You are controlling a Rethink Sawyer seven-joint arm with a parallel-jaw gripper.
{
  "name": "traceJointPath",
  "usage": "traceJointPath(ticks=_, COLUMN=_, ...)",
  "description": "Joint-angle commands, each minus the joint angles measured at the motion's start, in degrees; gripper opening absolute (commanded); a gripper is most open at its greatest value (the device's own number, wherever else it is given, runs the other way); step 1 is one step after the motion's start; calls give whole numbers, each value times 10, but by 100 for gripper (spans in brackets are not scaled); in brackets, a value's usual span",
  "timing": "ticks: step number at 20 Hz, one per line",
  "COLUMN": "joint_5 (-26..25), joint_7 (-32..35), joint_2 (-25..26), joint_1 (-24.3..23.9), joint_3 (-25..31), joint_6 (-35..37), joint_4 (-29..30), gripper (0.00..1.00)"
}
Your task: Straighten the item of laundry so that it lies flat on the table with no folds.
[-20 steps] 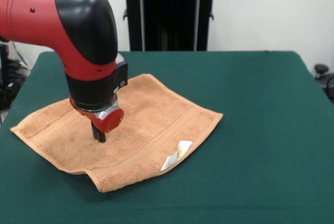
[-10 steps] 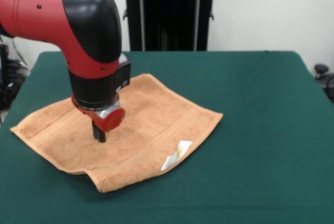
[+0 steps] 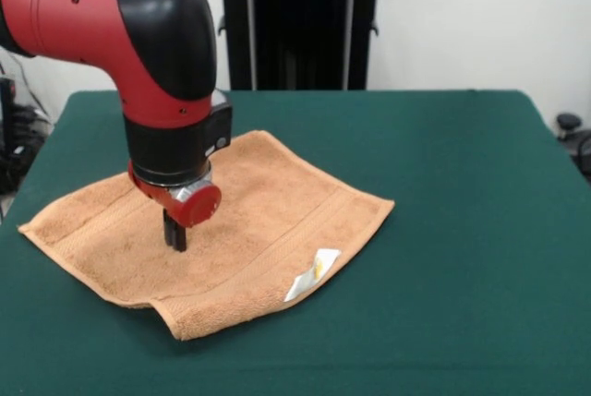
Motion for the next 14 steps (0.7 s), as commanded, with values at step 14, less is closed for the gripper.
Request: traceJointPath(ticks=14, joint_5=-61, joint_7=23, joint_2=96, joint_1=-32, joint_3=-63, joint_6=-131, joint_4=162, gripper=0)
